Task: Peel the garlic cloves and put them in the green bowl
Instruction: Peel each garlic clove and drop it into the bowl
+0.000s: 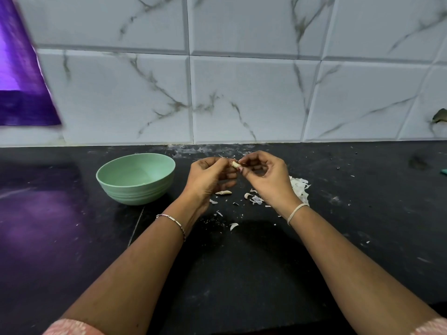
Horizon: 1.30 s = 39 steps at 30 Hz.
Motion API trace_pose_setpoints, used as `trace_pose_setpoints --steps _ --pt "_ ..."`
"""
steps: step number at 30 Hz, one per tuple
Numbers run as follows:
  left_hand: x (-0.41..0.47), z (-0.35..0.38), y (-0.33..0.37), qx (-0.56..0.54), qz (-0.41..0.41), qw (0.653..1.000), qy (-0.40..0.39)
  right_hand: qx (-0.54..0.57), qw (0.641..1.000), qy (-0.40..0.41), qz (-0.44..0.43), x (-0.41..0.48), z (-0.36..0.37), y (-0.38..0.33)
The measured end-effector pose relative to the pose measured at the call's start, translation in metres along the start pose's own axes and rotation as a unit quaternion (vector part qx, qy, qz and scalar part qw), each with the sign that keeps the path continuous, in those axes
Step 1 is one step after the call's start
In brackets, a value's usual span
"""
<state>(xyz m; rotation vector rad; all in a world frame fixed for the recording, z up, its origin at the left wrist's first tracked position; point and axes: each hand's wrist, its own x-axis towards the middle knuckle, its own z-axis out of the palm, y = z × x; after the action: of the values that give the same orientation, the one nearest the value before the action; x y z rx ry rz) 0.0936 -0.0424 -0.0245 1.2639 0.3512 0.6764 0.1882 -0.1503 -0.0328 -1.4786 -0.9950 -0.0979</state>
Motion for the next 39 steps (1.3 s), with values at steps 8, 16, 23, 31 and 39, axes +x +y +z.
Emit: trace_pose_setpoints --steps 8,16,23,31,39 --pt "0.002 -0.003 -0.003 0.016 0.031 0.999 -0.006 -0.079 0.997 -0.007 -0.021 0.001 0.000 0.002" --pt "0.004 -0.004 -0.005 0.075 0.071 0.995 -0.019 0.006 0.998 0.014 0.056 0.002 -0.001 0.000" --pt "0.006 -0.005 -0.006 0.120 0.094 0.988 0.005 0.032 0.996 0.014 0.078 0.001 0.002 -0.001" --pt "0.009 -0.004 -0.004 0.119 0.087 0.989 -0.010 0.087 0.989 0.007 0.121 -0.001 0.002 -0.007" --pt "0.004 0.003 -0.003 0.016 0.033 0.999 -0.008 0.184 0.960 -0.007 0.208 0.000 0.002 -0.012"
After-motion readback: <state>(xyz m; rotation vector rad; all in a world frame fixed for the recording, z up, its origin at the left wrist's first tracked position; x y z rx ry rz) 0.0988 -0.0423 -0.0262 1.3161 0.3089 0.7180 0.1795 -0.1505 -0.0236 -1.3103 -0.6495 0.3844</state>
